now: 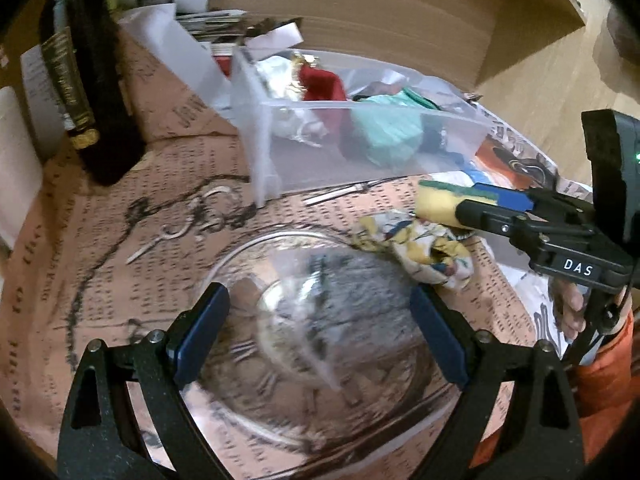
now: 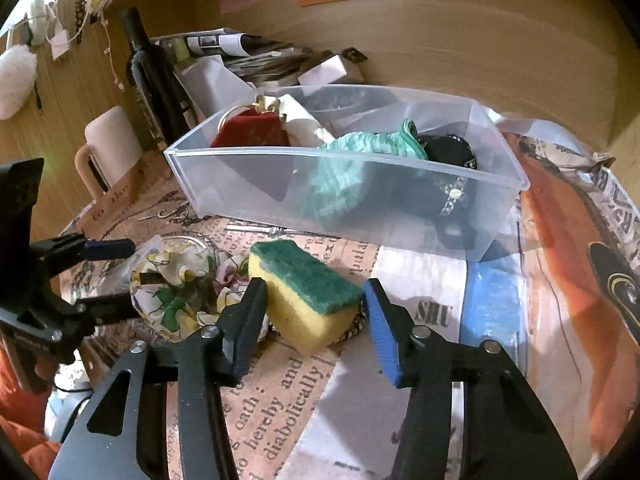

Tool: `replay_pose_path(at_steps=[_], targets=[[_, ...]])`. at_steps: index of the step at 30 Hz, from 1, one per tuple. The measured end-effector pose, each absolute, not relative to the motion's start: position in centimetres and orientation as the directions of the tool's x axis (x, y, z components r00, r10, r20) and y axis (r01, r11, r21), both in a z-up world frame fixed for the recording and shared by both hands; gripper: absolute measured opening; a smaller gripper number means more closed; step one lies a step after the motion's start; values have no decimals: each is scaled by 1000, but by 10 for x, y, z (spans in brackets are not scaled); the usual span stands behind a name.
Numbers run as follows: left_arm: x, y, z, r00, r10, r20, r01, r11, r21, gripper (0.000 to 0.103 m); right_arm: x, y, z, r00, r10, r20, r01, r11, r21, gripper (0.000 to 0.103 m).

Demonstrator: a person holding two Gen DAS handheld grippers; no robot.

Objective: Organize soft objects
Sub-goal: 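Grasp the silver glitter bag with the left tool while the right tool grasps the green-yellow sponge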

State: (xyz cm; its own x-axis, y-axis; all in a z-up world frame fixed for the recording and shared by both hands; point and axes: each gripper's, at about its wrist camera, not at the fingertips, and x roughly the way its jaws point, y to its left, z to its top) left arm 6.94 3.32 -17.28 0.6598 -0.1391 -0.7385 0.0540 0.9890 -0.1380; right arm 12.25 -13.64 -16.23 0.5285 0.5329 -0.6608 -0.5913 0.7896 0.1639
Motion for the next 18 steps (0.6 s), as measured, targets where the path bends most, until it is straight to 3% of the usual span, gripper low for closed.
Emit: replay_pose_path(at_steps=[2,6,12,18], targets=[[73,26,-176,664,-142,-734,65,989,-132,91,121,-139,-161,537,536,-651,-586,793,169,42],[77,22,-176,661,-189,-726,98,981,-167,65,117,-141,-161,567,510,-646,-576,807,132,39],[77,30,-171,681,-161,-715,70,986,-154,38,115,-142,-163,595,471,-651,-564,822,79,39],[76,47,-159,714,-72,-696,5,995,-98,33,115,-156,-153,635,462,-619,-535,841,79,38]])
